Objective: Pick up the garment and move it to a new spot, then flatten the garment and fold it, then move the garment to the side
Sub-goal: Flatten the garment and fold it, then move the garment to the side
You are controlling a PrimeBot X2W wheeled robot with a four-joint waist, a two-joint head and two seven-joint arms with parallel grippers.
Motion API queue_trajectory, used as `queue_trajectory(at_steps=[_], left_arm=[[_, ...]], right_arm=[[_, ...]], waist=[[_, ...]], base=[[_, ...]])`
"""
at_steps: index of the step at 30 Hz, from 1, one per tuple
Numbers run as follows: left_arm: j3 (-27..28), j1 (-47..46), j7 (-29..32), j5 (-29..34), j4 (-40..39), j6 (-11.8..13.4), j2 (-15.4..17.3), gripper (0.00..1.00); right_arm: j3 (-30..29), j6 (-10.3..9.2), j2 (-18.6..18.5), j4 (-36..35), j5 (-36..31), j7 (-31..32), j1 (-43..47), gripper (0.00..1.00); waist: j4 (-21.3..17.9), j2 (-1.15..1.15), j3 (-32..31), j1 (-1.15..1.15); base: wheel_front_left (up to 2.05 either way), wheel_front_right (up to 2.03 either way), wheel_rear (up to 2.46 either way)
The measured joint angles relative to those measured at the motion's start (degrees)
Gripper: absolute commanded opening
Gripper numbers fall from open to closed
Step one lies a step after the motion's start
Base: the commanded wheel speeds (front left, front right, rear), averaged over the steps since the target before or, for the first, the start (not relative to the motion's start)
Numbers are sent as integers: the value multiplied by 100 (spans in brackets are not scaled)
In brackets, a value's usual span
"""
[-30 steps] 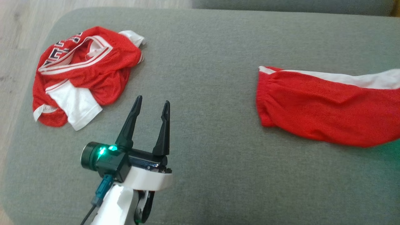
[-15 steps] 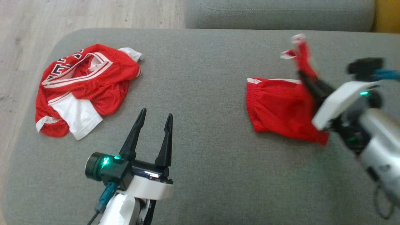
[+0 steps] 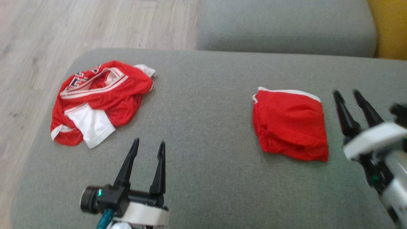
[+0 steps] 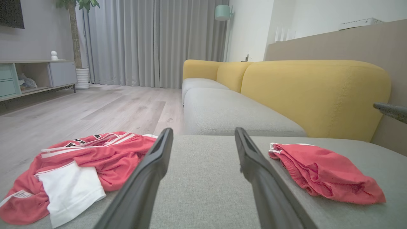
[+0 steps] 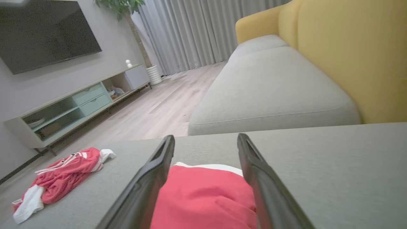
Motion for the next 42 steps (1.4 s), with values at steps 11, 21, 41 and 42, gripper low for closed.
queue_trajectory(at_steps=[11,21,41,42], left_arm=[[353,563,1,210,272,151,9,100],[590,1016,2,364,738,-18,9,100],[681,1016,1,411,568,-59,8,100],[678,1017,1,411,569,-63,8,100]], right_arm=[[-2452,0,1260,-1644,-3033,-15,2979,100],[-2759,0,2134,-2165,-4188,-15,3929,100],[-2910,0,2184,-2095,-4245,-15,3982,100],[-2911,0,2184,-2089,-4245,-15,3981,100]], waist=[[-283,0,-580,0],[-369,0,-928,0],[-270,0,-936,1],[-276,0,-935,1]], base=[[0,0,0],[0,0,0],[0,0,0],[0,0,0]])
